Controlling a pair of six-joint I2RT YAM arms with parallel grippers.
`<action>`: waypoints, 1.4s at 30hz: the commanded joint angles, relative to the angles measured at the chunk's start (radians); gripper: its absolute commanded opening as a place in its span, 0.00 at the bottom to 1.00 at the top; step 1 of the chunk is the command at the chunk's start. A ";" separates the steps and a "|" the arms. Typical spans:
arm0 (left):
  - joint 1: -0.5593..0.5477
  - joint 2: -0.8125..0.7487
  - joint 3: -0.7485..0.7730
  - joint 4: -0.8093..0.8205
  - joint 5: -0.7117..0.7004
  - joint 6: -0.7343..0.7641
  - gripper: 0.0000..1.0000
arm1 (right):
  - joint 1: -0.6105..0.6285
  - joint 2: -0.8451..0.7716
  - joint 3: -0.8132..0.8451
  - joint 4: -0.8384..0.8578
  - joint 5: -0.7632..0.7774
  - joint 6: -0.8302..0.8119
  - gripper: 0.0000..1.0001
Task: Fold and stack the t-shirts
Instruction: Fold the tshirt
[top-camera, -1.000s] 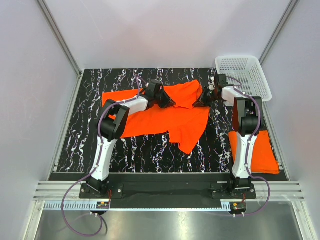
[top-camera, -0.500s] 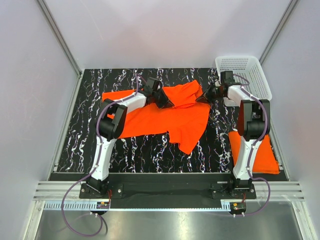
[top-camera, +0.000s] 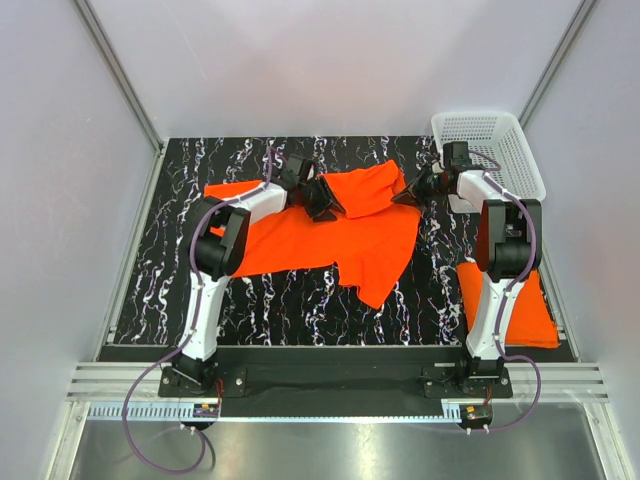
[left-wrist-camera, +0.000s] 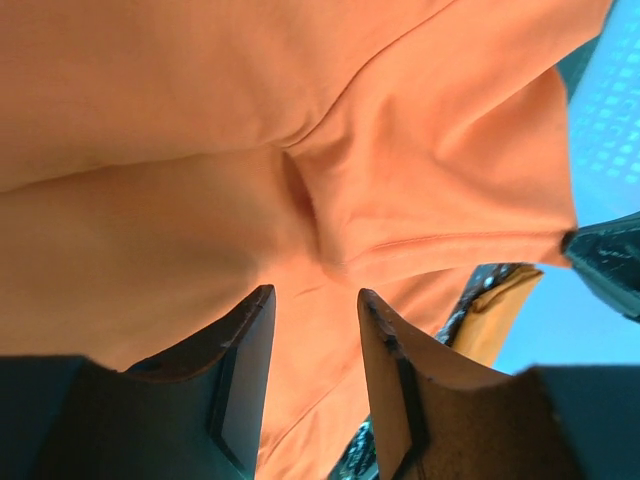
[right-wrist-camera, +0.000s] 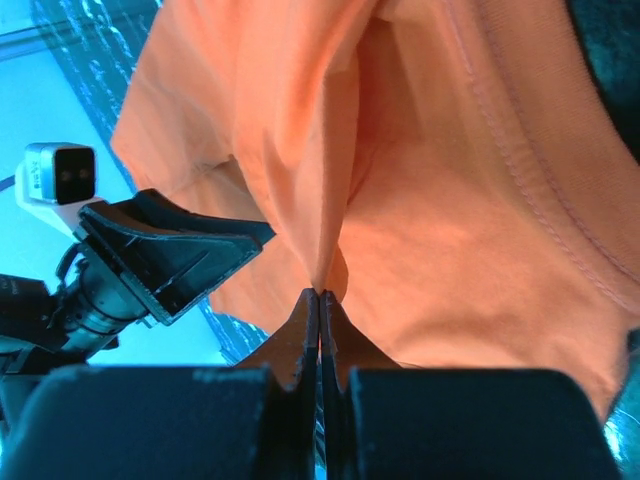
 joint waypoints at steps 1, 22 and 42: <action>0.015 -0.099 0.023 -0.032 0.015 0.102 0.44 | -0.009 0.010 0.023 -0.106 0.055 -0.018 0.00; 0.414 -0.249 -0.098 -0.133 -0.070 0.352 0.42 | 0.052 0.185 0.449 -0.238 0.342 -0.274 0.49; 0.611 -0.082 -0.055 -0.144 0.012 0.340 0.41 | 0.075 0.604 1.026 -0.393 0.459 -0.336 0.54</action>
